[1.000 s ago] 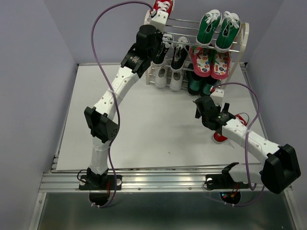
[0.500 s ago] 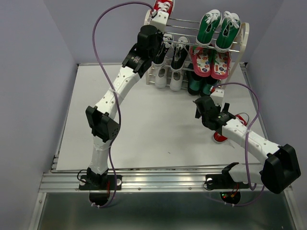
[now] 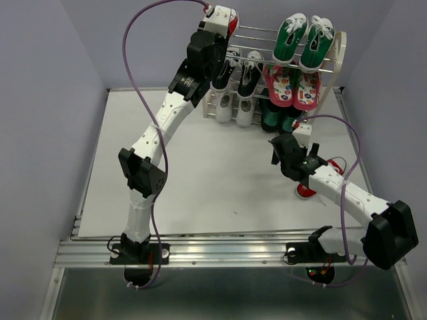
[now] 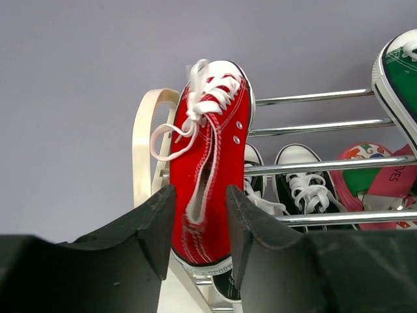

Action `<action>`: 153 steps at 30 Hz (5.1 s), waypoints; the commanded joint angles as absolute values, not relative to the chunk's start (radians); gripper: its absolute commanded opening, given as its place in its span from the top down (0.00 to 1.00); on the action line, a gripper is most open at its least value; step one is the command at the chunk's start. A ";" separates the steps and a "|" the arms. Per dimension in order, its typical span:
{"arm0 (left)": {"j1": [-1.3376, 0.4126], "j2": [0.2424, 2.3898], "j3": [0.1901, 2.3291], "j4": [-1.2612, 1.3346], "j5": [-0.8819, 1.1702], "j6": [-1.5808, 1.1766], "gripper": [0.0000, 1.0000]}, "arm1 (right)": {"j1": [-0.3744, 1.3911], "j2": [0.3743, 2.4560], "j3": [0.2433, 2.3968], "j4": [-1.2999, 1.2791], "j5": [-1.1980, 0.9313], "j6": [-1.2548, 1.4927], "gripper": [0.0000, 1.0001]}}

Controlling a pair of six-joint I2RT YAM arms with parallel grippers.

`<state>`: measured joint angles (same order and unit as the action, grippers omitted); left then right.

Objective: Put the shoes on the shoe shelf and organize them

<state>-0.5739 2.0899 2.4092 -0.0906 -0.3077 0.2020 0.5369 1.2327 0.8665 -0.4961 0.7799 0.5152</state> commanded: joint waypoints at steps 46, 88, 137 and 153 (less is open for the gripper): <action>-0.693 1.043 0.956 0.107 -0.175 -0.347 0.01 | 0.377 1.146 0.735 -0.799 0.692 1.080 0.00; -0.695 0.913 0.724 0.005 -0.340 -0.526 0.01 | 1.054 1.308 1.111 -0.589 0.799 0.603 0.99; -0.693 0.905 0.738 -0.037 -0.468 -0.607 0.01 | 0.764 1.908 2.408 -0.380 1.000 0.252 0.99; -0.690 0.939 0.735 -0.018 -0.451 -0.604 0.01 | 0.663 1.980 2.488 -0.282 0.925 0.232 0.99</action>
<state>-0.6880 0.9321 0.7124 -0.0662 -0.4450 -0.6140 0.6796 2.0186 2.4348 -0.4355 0.9428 0.2348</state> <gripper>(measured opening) 0.986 0.075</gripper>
